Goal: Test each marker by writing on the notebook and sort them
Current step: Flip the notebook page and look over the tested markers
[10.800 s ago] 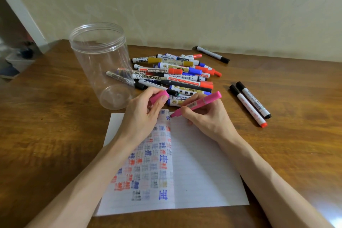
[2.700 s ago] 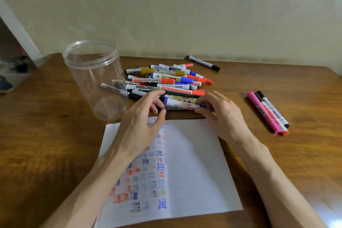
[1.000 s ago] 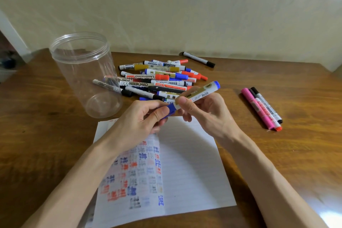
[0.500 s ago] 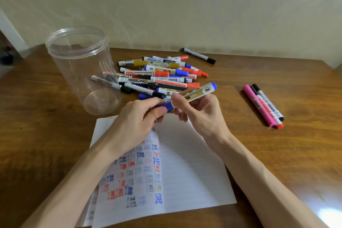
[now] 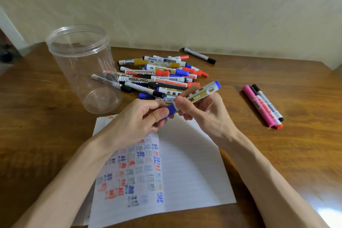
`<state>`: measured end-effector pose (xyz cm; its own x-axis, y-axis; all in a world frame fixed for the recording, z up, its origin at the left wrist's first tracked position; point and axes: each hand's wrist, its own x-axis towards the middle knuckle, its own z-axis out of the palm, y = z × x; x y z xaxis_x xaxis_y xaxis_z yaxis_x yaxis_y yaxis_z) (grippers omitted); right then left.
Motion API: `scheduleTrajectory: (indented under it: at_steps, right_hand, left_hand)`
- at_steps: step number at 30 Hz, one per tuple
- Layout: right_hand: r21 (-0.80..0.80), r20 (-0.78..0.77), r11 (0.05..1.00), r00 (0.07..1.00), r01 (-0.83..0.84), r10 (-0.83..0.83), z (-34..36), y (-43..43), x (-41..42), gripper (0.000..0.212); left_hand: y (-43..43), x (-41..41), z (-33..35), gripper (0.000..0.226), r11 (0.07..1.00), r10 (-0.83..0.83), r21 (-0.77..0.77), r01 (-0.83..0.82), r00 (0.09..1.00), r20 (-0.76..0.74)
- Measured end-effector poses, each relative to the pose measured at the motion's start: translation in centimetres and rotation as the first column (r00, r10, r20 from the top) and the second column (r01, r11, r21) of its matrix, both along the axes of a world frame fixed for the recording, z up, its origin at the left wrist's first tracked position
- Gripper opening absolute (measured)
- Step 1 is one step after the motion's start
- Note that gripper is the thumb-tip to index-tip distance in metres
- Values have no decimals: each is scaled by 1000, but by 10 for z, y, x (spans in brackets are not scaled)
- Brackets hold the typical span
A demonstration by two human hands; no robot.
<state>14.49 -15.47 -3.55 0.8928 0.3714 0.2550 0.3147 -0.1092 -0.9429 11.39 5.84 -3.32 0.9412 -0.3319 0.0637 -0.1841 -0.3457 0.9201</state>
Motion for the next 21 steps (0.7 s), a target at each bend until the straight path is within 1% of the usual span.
scheduleTrajectory:
  at_steps: [3, 7, 10, 11, 14, 16, 18, 21]
  right_hand:
    - [18, -27, 999, 999, 38, -38, -3, 4, -1, 18]
    - [119, -153, 979, 978, 163, -144, -11, 19, -8, 24]
    - [140, -177, 964, 964, 226, -200, -12, 26, -10, 30]
    - [148, -177, 959, 960, 242, -215, -12, 27, -11, 31]
    - [160, -181, 959, 962, 233, -204, -11, 29, -12, 32]
    - [163, -183, 964, 966, 211, -181, -11, 29, -12, 33]
    - [168, -160, 968, 974, 184, -158, -10, 27, -12, 32]
    - [181, -118, 972, 984, 151, -131, -8, 23, -12, 27]
  left_hand:
    - [0, 1, -2, 23, 999, 45, 2, -45, 999, 14]
    - [-4, 0, -10, 22, 971, 72, 210, -112, 979, 191]
    - [-8, -1, -12, 18, 941, 94, 286, -181, 951, 294]
    - [-10, -2, -11, 21, 937, 96, 292, -190, 947, 306]
    - [-13, -3, -12, 42, 920, 97, 323, -223, 926, 364]
    - [-12, -2, -12, 46, 929, 102, 302, -212, 934, 341]
    - [-10, 0, -12, 42, 957, 101, 238, -168, 957, 271]
    - [-10, 0, -9, 34, 976, 80, 180, -120, 973, 214]
